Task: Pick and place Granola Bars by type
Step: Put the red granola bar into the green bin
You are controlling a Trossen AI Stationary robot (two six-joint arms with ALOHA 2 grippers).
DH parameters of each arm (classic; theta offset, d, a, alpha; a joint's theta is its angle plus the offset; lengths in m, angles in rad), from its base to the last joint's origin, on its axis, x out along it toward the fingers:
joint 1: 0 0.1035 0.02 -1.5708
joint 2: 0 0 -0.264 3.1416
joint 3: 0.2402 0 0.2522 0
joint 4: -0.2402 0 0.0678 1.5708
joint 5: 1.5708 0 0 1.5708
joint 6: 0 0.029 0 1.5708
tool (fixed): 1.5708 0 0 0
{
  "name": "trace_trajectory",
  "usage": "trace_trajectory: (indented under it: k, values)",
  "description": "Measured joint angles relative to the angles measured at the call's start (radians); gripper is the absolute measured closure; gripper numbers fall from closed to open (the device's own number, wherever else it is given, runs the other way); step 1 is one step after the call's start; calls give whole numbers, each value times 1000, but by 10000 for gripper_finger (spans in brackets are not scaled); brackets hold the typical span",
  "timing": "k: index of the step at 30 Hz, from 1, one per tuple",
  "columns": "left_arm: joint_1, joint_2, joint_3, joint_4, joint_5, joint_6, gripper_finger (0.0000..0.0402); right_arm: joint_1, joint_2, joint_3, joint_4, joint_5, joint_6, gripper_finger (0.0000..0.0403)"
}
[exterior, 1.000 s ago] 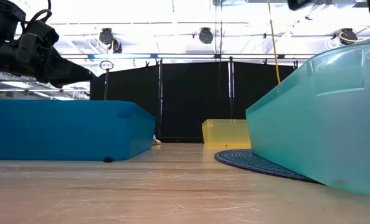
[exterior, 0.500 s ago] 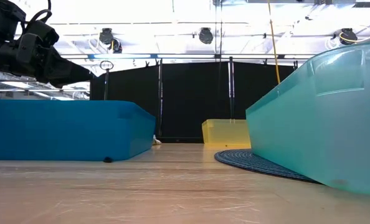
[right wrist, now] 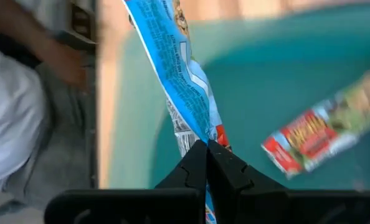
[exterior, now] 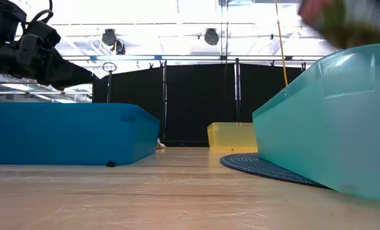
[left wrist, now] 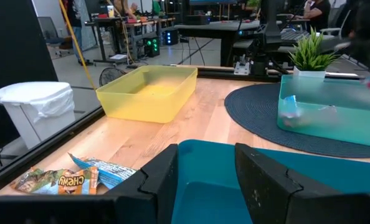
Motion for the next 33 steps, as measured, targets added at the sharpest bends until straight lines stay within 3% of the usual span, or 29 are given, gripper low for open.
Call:
trace_trajectory:
  k: [9,24,33]
  values:
    - [0,0,0,0,0,0,240,41,0,-131,32,-4,269,403]
    - [0,0,0,0,0,0,240,49,0,-134,155,-1,181,401]
    - [0,0,0,0,0,0,240,49,0,-134,204,0,154,346]
